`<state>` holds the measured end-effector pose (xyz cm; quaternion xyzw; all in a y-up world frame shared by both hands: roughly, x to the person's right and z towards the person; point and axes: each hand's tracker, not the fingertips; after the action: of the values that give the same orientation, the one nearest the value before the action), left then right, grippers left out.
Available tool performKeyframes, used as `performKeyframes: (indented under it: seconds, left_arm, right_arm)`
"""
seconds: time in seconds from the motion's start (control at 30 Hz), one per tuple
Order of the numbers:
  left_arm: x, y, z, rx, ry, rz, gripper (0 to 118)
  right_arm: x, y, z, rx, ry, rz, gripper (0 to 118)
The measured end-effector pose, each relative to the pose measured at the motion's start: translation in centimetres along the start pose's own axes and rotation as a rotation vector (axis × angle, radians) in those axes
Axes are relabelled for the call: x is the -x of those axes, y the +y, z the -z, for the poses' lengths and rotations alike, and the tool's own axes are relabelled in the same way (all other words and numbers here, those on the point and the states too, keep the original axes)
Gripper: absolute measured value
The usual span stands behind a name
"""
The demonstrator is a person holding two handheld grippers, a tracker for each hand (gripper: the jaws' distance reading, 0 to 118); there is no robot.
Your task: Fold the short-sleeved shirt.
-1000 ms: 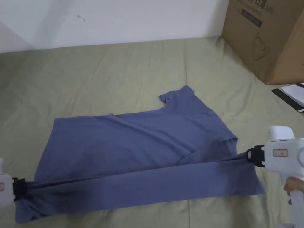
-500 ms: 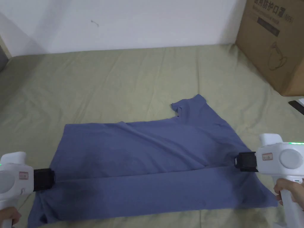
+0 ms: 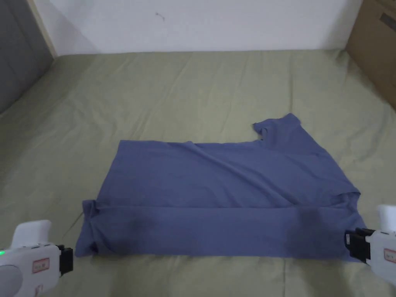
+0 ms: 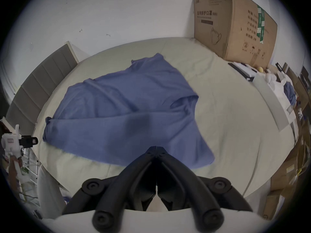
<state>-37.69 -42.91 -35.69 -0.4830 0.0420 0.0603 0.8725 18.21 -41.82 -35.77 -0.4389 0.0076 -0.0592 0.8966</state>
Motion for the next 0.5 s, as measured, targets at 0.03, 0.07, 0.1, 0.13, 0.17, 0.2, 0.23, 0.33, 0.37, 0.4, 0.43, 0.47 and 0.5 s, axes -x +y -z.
performKeyframes:
  seconds: [0.03,0.07,0.1,0.13,0.17,0.2,0.23,0.33,0.37,0.4,0.43,0.47,0.5]
  left_arm:
    - [0.3,0.0,0.5,0.007,-0.013,-0.006,0]
    - [0.3,0.1,0.6,-0.003,-0.015,-0.016,0]
    - [0.3,0.3,0.7,-0.025,-0.025,-0.021,3]
    - [0.4,0.8,0.9,-0.061,-0.039,-0.026,16]
    - [0.2,1.3,1.0,-0.074,-0.033,-0.030,37]
    - [0.1,1.9,1.6,-0.077,-0.034,-0.035,54]
    - [0.0,2.6,2.5,-0.062,-0.029,-0.037,58]
    - [-0.6,3.4,5.6,0.022,0.004,-0.026,63]
    - [-0.7,3.4,6.4,0.048,0.028,-0.010,63]
    - [-0.8,3.2,7.3,0.080,0.025,-0.001,62]
    - [-1.2,2.7,7.4,0.066,0.027,-0.013,60]
    - [-1.3,2.6,7.1,0.035,0.035,-0.016,59]
    - [-1.4,2.7,6.8,0.032,0.036,-0.018,51]
  right_arm:
    - [0.2,-0.3,0.1,-0.001,-0.007,0.002,0]
    - [0.4,-0.5,0.1,-0.001,-0.008,0.005,0]
    - [0.4,-0.5,0.2,0.003,-0.003,0.009,0]
    - [0.8,-0.7,0.2,0.004,0.005,0.011,0]
    - [0.9,-0.7,0.3,0.001,0.008,0.012,0]
    - [1.2,-0.7,0.5,0.000,0.004,0.012,0]
    - [1.5,-0.7,0.7,0.001,-0.005,0.003,0]
    - [2.5,-1.0,1.0,0.001,-0.020,-0.018,0]
    - [2.5,-1.1,1.0,0.002,-0.015,-0.017,0]
    - [2.8,-1.3,1.0,0.005,-0.005,-0.007,0]
    - [2.9,-1.3,1.1,0.010,0.003,0.011,0]
    - [3.0,-1.4,1.2,0.012,0.007,0.018,0]
    - [3.1,-1.5,1.4,0.012,0.008,0.024,0]
